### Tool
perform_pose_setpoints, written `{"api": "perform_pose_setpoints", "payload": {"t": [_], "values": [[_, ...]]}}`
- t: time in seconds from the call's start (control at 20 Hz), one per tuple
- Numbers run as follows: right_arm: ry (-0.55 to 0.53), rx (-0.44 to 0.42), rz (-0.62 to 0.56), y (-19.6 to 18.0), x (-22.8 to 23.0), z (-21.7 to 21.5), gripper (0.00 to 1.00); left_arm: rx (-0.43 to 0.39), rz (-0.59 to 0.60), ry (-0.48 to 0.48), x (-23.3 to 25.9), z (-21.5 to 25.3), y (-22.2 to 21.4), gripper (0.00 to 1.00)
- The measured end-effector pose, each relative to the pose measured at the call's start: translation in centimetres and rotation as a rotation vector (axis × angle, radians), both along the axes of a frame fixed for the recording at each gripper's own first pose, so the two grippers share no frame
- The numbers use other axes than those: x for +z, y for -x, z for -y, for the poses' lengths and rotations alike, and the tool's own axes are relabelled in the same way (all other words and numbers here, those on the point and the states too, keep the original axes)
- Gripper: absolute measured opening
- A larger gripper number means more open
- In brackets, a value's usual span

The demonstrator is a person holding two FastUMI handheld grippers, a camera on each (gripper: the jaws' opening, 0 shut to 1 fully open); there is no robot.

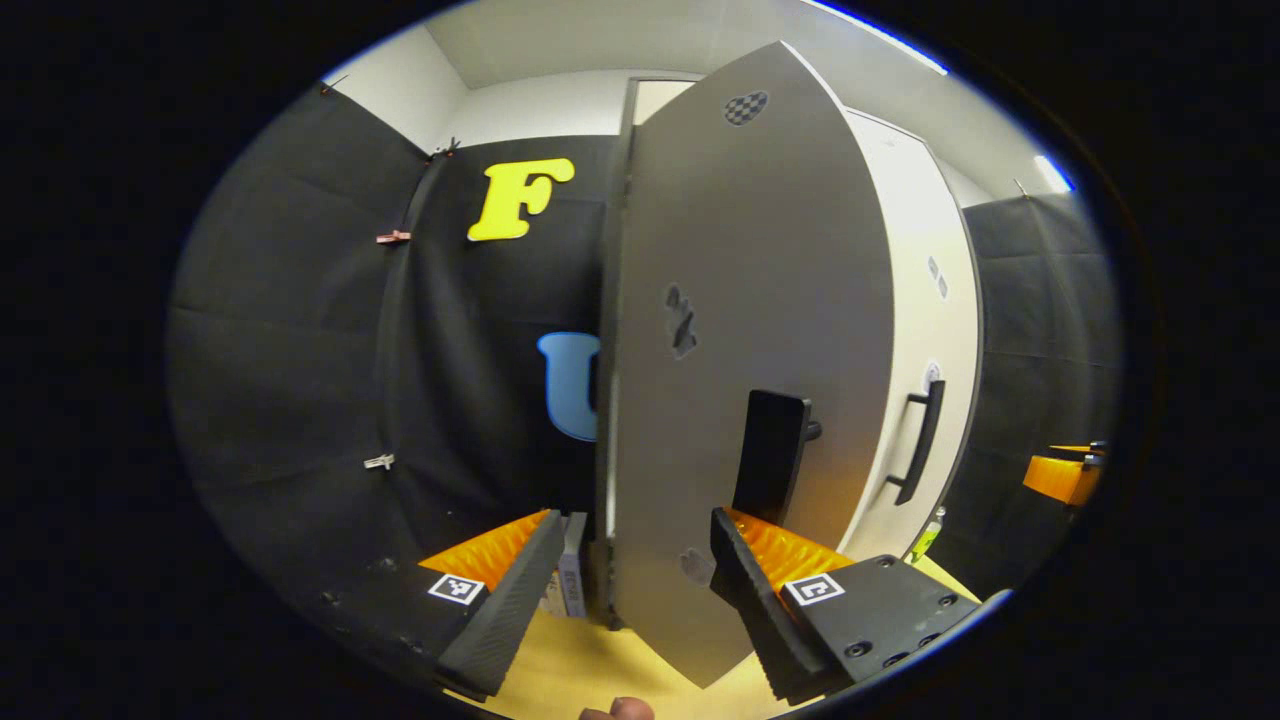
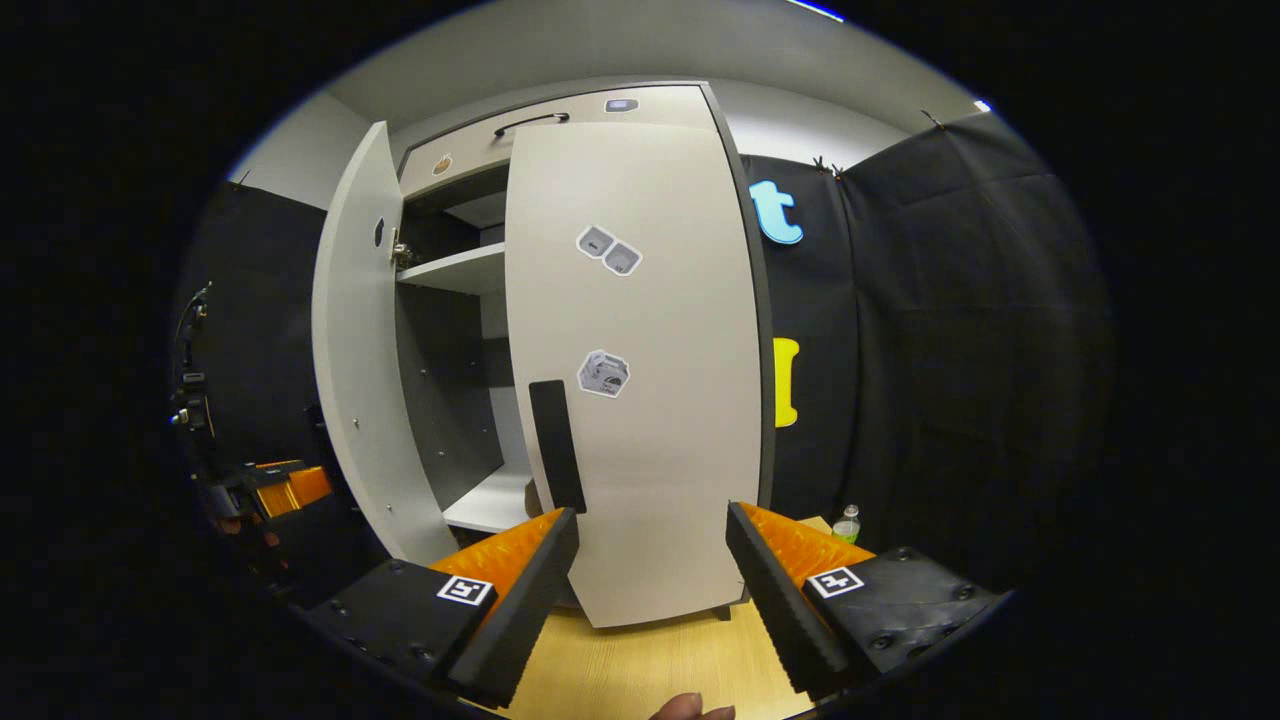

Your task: Grab one shoe with the right hand and put it into the shoe cabinet, grab the other shoe with the left hand and put it into the shoe cabinet; then close the right door with the right hand and the left door with the left hand.

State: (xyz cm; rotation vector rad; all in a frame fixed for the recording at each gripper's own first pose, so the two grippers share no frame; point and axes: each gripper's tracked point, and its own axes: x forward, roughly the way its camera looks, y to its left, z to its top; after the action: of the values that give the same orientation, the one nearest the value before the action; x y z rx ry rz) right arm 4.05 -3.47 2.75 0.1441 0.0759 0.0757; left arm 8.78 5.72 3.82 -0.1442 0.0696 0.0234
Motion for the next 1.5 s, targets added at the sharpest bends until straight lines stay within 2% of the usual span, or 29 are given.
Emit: {"api": "perform_pose_setpoints", "payload": {"t": [0.05,0.1,0.2,0.3,0.35,0.6,1.05,1.2,1.5], "values": [[0.001,-0.005,-0.001,0.1,0.0,0.3,0.98,-0.021,0.011,-0.001,0.4,1.2,-0.7,0.97],[-0.001,-0.009,0.003,0.1,0.2,0.6,0.98,-0.045,0.017,0.0,0.8,2.6,-1.4,0.9],[-0.002,-0.02,0.005,0.2,0.4,1.3,0.98,-0.079,0.024,-0.004,1.1,5.1,-2.4,0.91],[-0.008,-0.033,0.009,0.2,0.7,2.1,0.98,-0.059,0.04,-0.049,1.7,5.6,-3.1,0.93],[-0.011,-0.039,0.012,0.3,0.8,2.4,0.98,-0.056,0.045,-0.063,1.7,5.8,-3.4,0.9],[-0.001,-0.054,0.011,0.4,1.0,3.2,0.98,-0.082,0.052,-0.056,1.5,7.1,-4.9,0.91],[0.004,-0.032,0.014,0.1,1.3,1.9,0.98,-0.101,0.063,-0.05,1.9,8.6,-7.1,0.91],[0.012,-0.024,0.018,0.0,1.6,1.3,0.98,-0.094,0.058,-0.039,1.8,8.3,-6.9,0.94],[0.027,-0.018,0.049,0.3,2.9,0.8,0.98,-0.082,0.09,-0.038,3.5,7.4,-4.3,0.93]]}}
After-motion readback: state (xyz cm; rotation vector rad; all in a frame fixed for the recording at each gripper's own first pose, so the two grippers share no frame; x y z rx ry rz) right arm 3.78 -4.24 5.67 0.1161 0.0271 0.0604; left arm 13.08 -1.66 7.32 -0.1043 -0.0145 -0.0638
